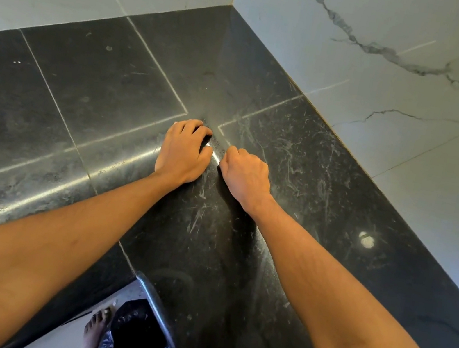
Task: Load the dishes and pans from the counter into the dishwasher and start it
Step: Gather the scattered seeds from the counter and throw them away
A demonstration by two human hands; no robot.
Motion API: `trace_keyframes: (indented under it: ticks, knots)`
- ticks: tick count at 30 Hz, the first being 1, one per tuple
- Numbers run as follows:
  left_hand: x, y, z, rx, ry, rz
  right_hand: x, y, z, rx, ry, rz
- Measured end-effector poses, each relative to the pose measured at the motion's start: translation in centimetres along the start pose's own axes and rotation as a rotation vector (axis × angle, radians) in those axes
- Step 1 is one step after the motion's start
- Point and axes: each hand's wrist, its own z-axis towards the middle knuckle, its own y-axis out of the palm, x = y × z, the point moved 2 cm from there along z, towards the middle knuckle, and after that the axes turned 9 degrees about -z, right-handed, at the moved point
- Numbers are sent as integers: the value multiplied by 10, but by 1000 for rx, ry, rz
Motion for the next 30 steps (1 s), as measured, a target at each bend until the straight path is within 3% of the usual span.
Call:
trace_keyframes:
  ticks: [8, 13, 17, 22, 26, 30]
  knots:
    - [0, -1, 0, -10, 0, -18, 2, 4, 3, -9, -37, -19]
    - [8, -7, -4, -8, 36, -142, 11, 1, 2, 22, 83, 177]
    - [17, -4, -13, -91, 170, -188, 37, -6, -10, 153, 548, 609]
    - [33, 19, -14, -338, 313, -66, 69, -18, -27, 116, 1107, 1577]
    - [38, 36, -19, -451, 457, 191, 79, -15, -40, -61, 1149, 2214]
    - [36, 31, -18, -343, 450, -17, 77, -13, -51, -175, 1161, 2261]
